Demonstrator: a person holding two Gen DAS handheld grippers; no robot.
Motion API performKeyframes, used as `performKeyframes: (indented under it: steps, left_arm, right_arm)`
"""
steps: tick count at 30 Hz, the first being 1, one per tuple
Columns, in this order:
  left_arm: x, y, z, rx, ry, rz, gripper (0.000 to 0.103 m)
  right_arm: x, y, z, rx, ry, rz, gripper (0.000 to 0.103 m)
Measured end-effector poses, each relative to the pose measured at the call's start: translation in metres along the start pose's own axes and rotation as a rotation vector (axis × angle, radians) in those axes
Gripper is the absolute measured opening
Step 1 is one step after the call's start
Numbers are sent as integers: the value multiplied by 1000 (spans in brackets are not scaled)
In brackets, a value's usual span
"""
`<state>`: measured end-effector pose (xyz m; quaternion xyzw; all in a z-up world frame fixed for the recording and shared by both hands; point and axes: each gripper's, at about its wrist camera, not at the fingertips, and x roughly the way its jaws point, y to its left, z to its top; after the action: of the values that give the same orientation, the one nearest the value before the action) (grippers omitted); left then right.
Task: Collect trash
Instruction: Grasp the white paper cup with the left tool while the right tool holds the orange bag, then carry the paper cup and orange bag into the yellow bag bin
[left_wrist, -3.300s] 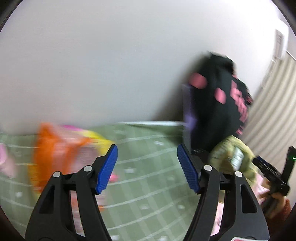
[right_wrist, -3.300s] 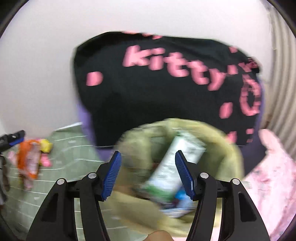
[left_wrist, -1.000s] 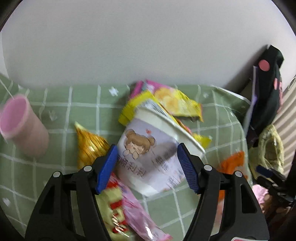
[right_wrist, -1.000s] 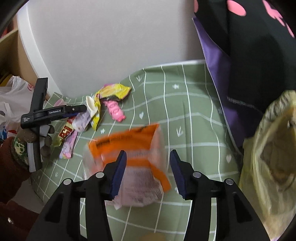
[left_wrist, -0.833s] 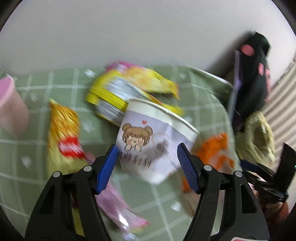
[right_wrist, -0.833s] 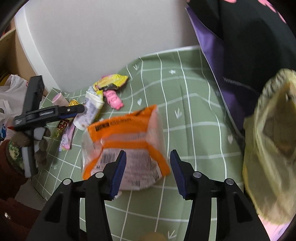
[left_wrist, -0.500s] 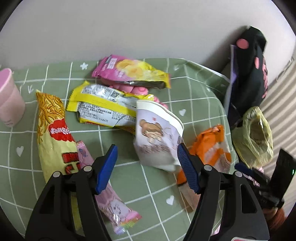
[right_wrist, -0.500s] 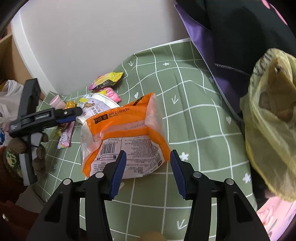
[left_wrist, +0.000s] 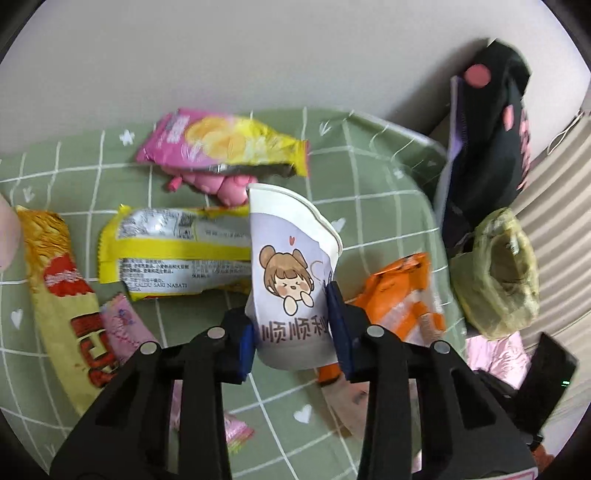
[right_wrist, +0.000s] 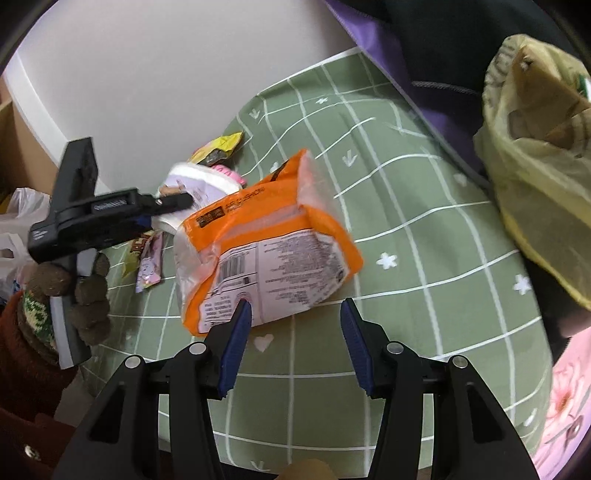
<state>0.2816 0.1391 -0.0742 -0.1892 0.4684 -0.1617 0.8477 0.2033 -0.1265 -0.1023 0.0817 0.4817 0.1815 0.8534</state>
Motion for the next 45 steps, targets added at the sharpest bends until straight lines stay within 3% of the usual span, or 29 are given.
performKeyframes:
  steps: [9, 11, 17, 23, 25, 26, 27, 30, 36, 45]
  left_arm:
    - [-42, 6, -1, -42, -76, 15, 33]
    - [-47, 11, -3, -57, -76, 24, 33]
    - [-58, 19, -11, -76, -92, 56, 33]
    - [-63, 24, -17, -78, -96, 57, 33]
    - [-64, 23, -18, -73, -96, 58, 33]
    - [-65, 23, -19, -72, -97, 57, 33]
    - [-66, 22, -19, -70, -98, 55, 33]
    - [-72, 15, -15, -52, -120, 32, 33]
    - [-88, -19, 6, 24, -174, -44, 33]
    - [-108, -125, 48, 262, -239, -252, 33]
  right_arm:
    - [31, -1, 16, 41, -10, -20, 47]
    - [44, 1, 22, 9, 6, -55, 47]
    - [53, 12, 49, -153, -67, -233, 47]
    - [58, 1, 68, -189, -47, -130, 47]
    - [64, 0, 70, -201, -28, -103, 38]
    - [67, 0, 71, -203, -12, -91, 24]
    - [68, 1, 72, -204, 4, -85, 21]
    - [52, 7, 74, -219, -22, -101, 12]
    - [-4, 5, 80, -204, -98, -170, 9]
    - [-121, -7, 95, -206, -281, -356, 10]
